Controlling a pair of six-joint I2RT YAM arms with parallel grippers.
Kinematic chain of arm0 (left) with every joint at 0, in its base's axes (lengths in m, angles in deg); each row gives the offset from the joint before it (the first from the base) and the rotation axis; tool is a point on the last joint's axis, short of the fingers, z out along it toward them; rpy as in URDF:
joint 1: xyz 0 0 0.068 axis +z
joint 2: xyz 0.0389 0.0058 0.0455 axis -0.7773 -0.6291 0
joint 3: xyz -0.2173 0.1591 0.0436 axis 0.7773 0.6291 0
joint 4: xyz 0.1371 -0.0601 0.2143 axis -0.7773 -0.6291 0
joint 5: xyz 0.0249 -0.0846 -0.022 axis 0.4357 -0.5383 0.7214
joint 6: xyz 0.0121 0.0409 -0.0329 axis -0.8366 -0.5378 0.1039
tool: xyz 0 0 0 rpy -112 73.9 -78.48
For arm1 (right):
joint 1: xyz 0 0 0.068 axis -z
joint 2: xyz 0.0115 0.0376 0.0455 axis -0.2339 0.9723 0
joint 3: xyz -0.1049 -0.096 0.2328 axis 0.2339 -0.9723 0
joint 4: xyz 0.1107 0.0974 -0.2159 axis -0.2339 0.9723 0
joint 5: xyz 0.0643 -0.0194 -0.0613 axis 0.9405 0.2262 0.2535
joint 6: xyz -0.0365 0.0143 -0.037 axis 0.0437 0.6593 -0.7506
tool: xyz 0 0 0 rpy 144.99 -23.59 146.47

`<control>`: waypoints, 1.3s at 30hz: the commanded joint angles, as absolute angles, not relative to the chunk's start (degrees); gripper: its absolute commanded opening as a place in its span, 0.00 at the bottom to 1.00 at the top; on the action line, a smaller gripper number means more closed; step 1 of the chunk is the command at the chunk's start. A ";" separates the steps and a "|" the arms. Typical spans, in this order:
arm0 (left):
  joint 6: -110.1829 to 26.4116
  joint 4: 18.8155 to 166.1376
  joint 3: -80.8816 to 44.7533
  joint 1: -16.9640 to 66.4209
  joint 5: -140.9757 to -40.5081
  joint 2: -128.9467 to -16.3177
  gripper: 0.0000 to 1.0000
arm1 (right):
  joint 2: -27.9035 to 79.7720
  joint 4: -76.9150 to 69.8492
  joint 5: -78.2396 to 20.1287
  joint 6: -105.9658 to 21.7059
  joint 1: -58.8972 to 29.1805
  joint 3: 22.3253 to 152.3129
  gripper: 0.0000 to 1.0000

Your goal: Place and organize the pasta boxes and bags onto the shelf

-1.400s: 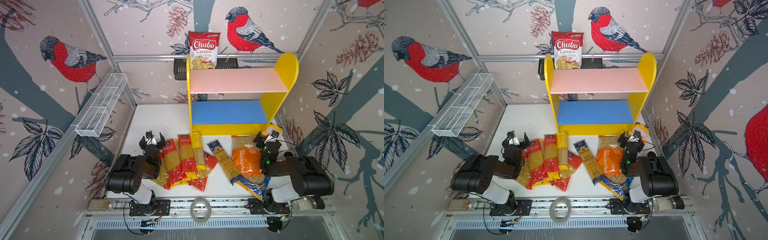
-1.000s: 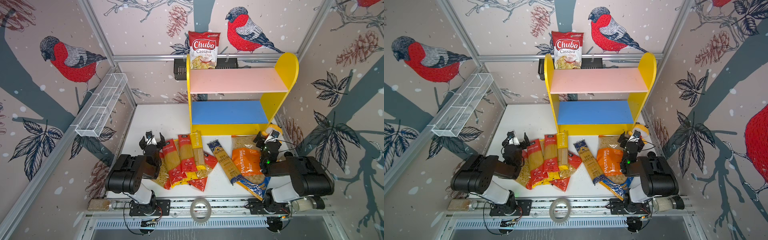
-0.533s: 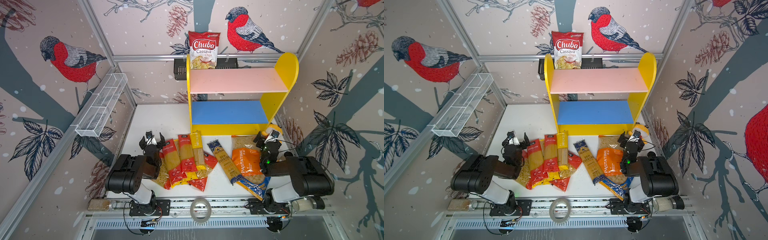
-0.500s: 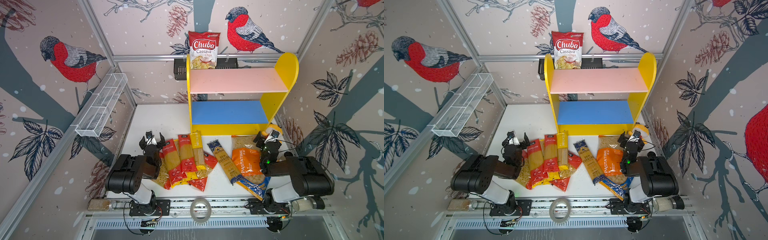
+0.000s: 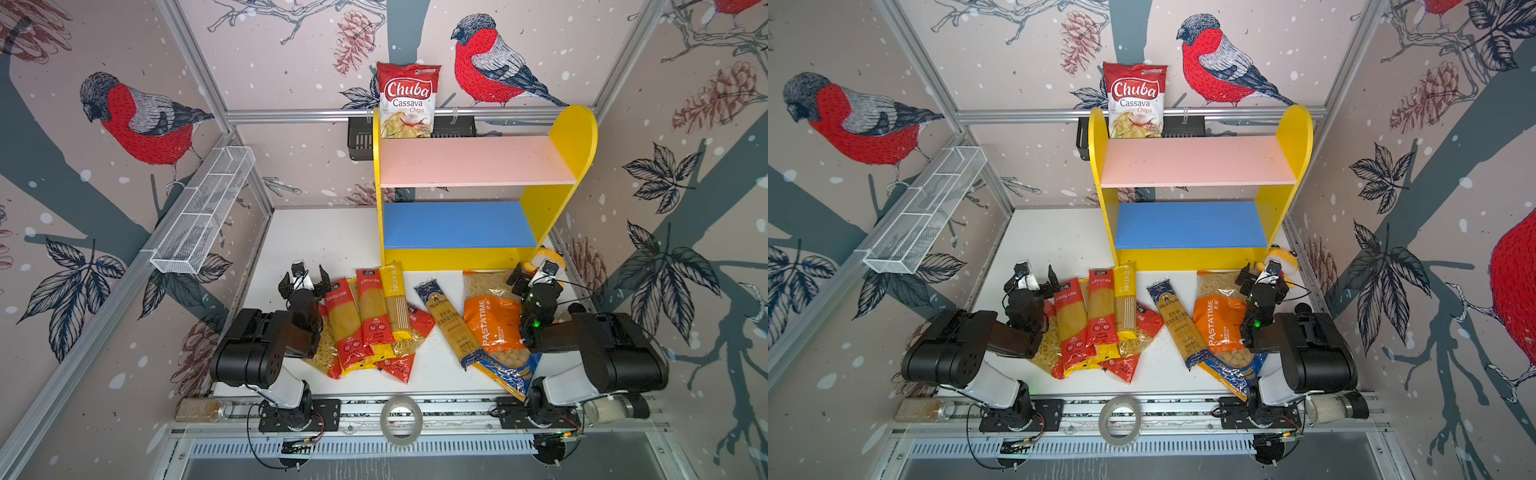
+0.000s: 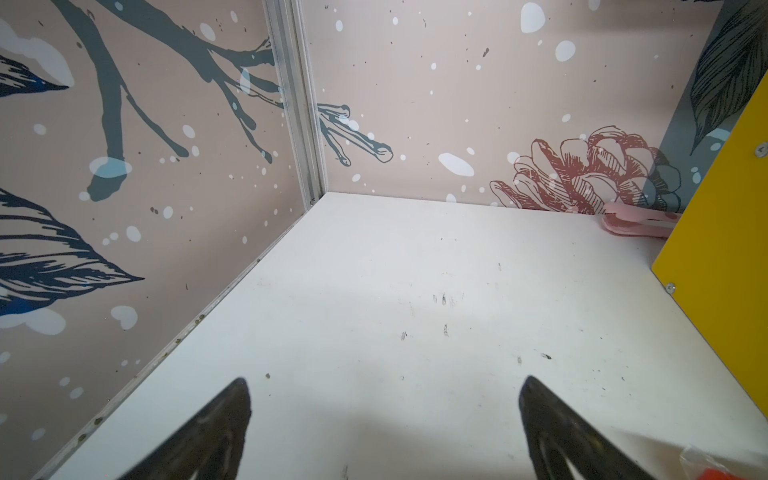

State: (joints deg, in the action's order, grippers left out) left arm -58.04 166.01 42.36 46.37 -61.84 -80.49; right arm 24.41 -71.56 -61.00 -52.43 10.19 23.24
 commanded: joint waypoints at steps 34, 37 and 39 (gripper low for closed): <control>-58.55 145.94 40.02 35.95 -43.39 -58.84 0.99 | 10.22 -35.76 -72.92 -44.43 4.91 36.46 1.00; -54.08 134.40 37.81 35.30 -43.07 -51.23 0.99 | 8.14 -23.10 -77.42 -40.26 2.59 42.58 1.00; -48.52 128.98 37.22 35.23 -42.35 -45.96 0.99 | 7.88 -15.82 -76.84 -35.20 2.33 45.78 1.00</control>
